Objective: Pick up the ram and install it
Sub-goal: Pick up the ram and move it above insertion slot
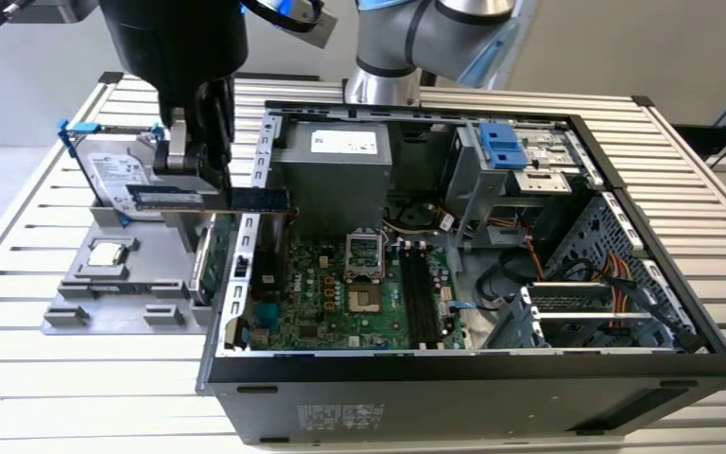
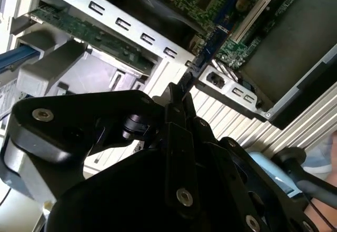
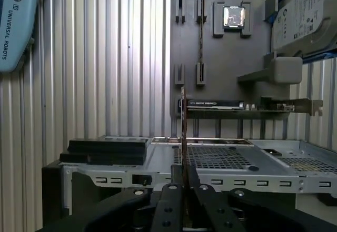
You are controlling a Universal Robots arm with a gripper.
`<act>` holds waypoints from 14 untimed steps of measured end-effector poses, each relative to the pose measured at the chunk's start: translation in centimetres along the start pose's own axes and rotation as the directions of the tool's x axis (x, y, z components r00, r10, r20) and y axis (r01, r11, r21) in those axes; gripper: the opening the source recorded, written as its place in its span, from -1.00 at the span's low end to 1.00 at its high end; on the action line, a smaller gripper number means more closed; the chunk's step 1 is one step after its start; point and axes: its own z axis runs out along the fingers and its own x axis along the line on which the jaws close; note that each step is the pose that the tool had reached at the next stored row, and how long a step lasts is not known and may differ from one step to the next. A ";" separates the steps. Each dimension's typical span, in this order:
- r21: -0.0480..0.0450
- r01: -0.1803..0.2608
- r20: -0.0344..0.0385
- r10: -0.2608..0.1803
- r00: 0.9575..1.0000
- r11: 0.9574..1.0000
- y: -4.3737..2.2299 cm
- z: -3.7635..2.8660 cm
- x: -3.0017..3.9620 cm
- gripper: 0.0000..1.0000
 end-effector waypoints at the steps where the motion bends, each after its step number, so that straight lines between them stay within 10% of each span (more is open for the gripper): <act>1: 0.000 0.000 0.000 0.000 1.000 1.000 -0.19 0.00 0.00 -1.00; 14: -0.002 0.000 0.000 0.000 1.000 1.000 -2.36 -0.04 0.00 -1.00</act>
